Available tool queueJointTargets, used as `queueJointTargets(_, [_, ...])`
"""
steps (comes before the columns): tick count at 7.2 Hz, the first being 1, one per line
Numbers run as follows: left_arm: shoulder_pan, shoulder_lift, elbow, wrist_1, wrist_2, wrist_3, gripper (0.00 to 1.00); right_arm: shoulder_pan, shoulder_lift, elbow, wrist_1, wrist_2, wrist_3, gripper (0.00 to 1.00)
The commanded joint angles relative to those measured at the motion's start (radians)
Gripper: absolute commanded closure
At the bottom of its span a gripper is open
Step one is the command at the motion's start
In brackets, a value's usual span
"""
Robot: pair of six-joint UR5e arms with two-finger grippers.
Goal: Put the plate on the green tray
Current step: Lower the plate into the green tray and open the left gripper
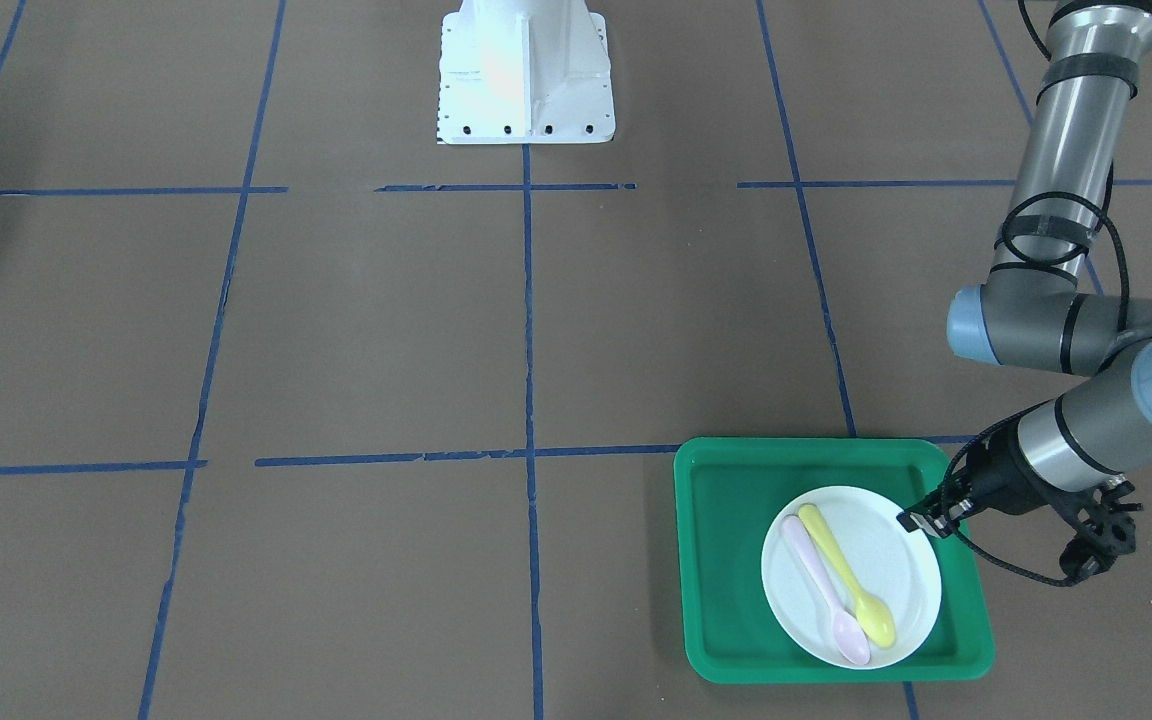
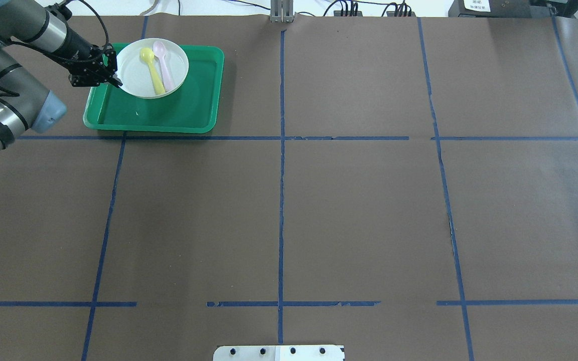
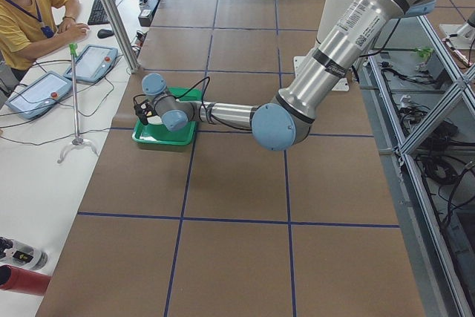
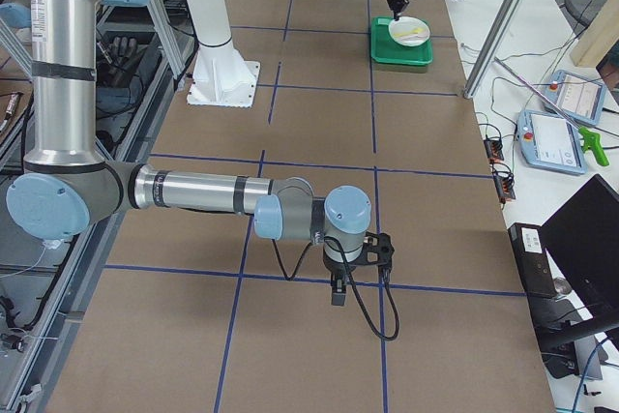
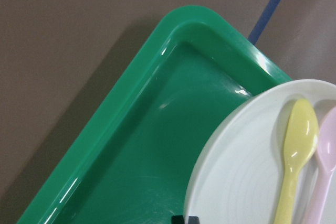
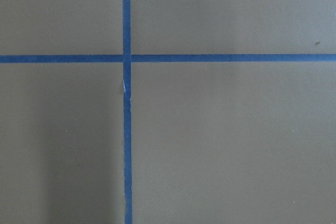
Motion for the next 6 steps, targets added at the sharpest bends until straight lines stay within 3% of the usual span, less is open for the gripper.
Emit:
queueJointTargets(1, [0.043,0.024,-0.002,-0.028,0.017,-0.013,0.9,0.0,0.0,0.0,0.0,-0.001,0.0,0.0])
queueJointTargets(2, [0.041,0.034,-0.005,-0.038,0.02,-0.013,0.52,0.0,0.0,0.0,0.0,0.0,0.0,0.0])
queueJointTargets(3, [0.037,0.056,-0.04,-0.036,0.022,-0.009,0.25,0.0,0.0,0.0,0.0,0.0,0.0,0.0])
queueJointTargets(4, [0.011,0.12,-0.121,-0.029,0.022,-0.006,0.19,0.0,0.0,0.0,0.0,0.0,0.0,0.0])
queueJointTargets(6, [-0.112,0.195,-0.18,-0.002,0.002,0.054,0.23,0.0,0.0,0.0,0.0,-0.001,0.0,0.0])
